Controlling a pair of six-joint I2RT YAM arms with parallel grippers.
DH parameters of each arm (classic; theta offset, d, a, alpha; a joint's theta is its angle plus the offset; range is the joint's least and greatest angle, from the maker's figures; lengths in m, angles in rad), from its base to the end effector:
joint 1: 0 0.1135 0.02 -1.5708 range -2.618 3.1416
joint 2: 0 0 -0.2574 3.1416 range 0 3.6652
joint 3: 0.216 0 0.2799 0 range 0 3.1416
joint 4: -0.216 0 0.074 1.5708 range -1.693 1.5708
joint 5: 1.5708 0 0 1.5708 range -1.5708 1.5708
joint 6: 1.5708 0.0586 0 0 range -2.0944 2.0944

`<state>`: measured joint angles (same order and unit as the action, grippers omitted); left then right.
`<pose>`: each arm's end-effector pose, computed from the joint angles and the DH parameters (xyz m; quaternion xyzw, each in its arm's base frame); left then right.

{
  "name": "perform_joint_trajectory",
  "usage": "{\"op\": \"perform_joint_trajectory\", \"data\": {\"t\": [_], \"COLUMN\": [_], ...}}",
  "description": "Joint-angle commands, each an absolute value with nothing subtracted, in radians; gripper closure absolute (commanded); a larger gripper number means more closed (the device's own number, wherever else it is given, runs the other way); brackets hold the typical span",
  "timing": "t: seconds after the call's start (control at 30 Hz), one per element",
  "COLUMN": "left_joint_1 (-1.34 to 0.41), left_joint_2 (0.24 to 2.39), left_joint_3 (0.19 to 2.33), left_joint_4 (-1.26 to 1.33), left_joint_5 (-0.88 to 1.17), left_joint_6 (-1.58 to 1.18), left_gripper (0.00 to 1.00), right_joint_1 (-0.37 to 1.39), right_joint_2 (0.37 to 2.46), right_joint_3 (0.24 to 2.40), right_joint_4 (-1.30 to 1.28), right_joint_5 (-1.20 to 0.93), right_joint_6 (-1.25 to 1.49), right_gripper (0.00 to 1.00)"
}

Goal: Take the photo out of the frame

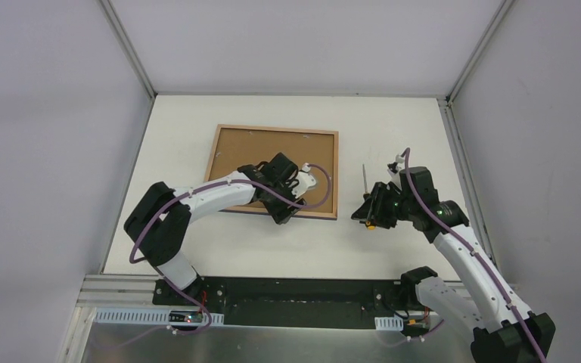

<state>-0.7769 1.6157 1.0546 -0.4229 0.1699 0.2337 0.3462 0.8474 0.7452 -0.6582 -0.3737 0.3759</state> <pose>0.2554 -0.2650 0.1662 0.4832 0.8227 -0.1556 0.2558 0.2005 0.0951 0.2496 -0.0598 0.9040 0.2965 0.3021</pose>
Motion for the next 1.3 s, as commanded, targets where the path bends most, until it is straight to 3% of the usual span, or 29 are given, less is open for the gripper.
{"op": "perform_joint_trajectory", "data": {"t": [0.0, 0.43, 0.6, 0.87, 1.1, 1.27], "left_joint_1": [-0.804, -0.811, -0.813, -0.813, -0.812, -0.809], "left_joint_2": [1.656, 1.709, 1.731, 1.737, 1.749, 1.774], "left_joint_3": [1.095, 1.111, 1.116, 1.069, 1.084, 1.139], "left_joint_4": [-0.398, -0.378, -0.377, -0.379, -0.386, -0.403], "left_joint_5": [0.125, 0.052, 0.053, 0.027, -0.073, -0.093], "left_joint_6": [0.297, 0.328, 0.308, 0.259, 0.105, -0.131], "left_gripper": [0.36, 0.39, 0.56, 0.72, 1.0, 1.0], "right_joint_1": [0.344, 0.345, 0.345, 0.344, 0.344, 0.344], "right_joint_2": [0.832, 0.842, 0.846, 0.848, 0.869, 0.879], "right_joint_3": [0.755, 0.746, 0.743, 0.737, 0.717, 0.709], "right_joint_4": [-0.668, -0.657, -0.652, -0.645, -0.62, -0.606], "right_joint_5": [-0.378, -0.394, -0.393, -0.39, -0.4, -0.41], "right_joint_6": [0.393, 0.385, 0.384, 0.384, 0.391, 0.396], "right_gripper": [1.0, 1.0, 1.0, 1.0, 1.0, 1.0]}}
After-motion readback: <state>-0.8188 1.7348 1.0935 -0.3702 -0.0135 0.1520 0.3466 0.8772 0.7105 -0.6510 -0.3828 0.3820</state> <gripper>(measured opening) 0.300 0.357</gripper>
